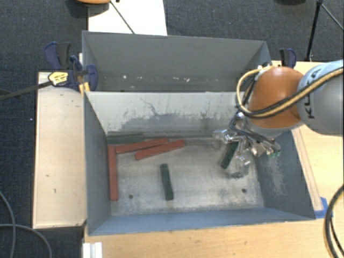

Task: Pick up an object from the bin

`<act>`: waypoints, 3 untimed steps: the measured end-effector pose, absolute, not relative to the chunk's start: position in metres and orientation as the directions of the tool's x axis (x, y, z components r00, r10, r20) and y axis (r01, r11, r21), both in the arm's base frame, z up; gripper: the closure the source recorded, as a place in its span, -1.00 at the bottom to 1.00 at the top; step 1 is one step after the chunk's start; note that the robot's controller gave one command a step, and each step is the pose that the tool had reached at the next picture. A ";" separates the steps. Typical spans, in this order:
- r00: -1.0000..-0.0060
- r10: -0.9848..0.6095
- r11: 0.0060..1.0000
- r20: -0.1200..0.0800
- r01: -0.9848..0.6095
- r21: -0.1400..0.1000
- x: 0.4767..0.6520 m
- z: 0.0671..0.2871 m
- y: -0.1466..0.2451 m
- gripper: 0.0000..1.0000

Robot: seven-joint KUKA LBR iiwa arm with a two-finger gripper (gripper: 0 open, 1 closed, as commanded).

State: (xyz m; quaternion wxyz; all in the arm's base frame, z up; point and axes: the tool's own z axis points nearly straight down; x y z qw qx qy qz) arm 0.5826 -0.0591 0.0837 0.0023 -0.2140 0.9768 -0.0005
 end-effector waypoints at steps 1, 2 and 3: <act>-0.817 -0.576 0.817 -0.005 -0.576 -0.002 0.590 0.071 -0.053 1.00; -0.818 -0.576 0.818 -0.005 -0.576 -0.001 0.589 0.071 -0.053 1.00; -0.793 -0.609 0.793 -0.002 -0.609 0.000 0.571 0.205 -0.049 1.00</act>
Offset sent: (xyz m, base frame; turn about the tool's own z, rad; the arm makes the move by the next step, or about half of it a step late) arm 0.0000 0.0000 0.0000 0.0000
